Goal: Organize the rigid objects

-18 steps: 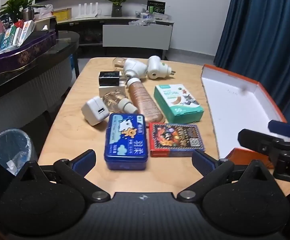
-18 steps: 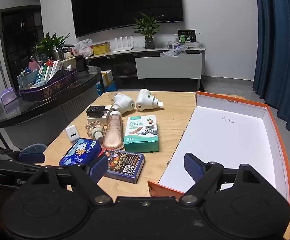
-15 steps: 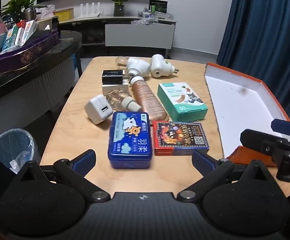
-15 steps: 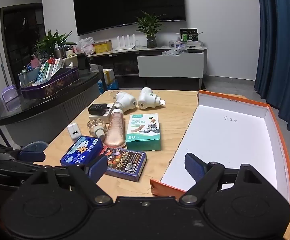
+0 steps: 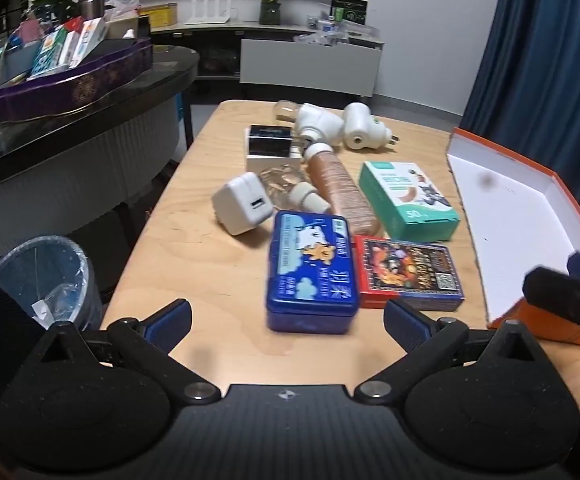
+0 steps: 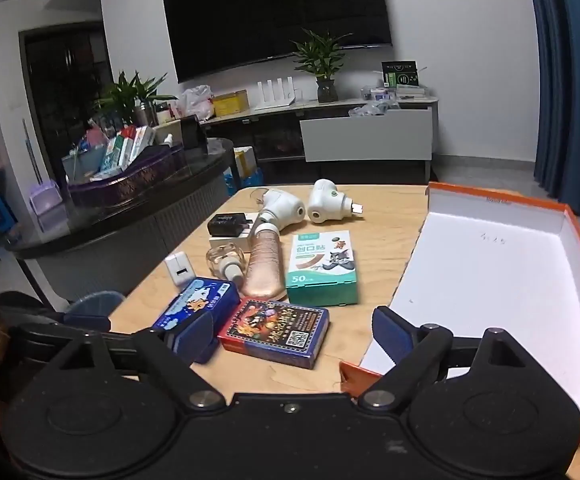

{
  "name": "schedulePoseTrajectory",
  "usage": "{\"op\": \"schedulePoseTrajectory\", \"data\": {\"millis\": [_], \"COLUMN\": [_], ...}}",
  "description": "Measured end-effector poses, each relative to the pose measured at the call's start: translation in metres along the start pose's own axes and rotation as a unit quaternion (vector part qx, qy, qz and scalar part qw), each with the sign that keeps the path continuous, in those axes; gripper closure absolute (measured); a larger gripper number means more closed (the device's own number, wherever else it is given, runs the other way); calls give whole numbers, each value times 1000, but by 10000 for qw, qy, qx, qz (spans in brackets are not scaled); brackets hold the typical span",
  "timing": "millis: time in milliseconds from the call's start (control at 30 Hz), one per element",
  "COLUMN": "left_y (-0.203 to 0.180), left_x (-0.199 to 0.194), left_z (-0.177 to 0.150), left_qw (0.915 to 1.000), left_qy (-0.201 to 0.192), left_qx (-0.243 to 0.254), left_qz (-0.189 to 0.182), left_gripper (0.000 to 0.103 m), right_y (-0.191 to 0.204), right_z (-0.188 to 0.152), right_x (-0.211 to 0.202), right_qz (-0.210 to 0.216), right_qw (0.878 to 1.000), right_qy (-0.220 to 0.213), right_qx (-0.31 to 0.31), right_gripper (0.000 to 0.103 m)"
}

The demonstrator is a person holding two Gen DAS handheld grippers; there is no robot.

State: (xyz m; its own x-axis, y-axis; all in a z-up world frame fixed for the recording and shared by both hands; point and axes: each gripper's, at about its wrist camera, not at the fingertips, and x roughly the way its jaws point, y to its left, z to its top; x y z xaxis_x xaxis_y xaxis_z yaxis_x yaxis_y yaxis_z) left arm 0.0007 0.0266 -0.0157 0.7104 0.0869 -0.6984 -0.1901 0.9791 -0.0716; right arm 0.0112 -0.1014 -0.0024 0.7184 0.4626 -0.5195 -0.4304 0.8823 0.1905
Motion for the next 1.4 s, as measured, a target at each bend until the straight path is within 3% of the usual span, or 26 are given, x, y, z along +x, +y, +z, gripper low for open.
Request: {"op": "schedulePoseTrajectory", "data": {"millis": [233,1400], "left_y": [12,4], "left_x": [5,23], "left_z": [1,7], "left_qw": [9998,9997], "left_qy": [24,213], "left_qx": [-195,114], "left_qz": [36,20], "left_gripper": [0,0], "right_y": [1,21], "right_z": [-5,-7], "right_x": [13,32], "right_qz": [113,166], "right_qw": [9989,9956], "right_qy": [441,547], "right_qx": [-92,-745], "right_gripper": [1,1]}}
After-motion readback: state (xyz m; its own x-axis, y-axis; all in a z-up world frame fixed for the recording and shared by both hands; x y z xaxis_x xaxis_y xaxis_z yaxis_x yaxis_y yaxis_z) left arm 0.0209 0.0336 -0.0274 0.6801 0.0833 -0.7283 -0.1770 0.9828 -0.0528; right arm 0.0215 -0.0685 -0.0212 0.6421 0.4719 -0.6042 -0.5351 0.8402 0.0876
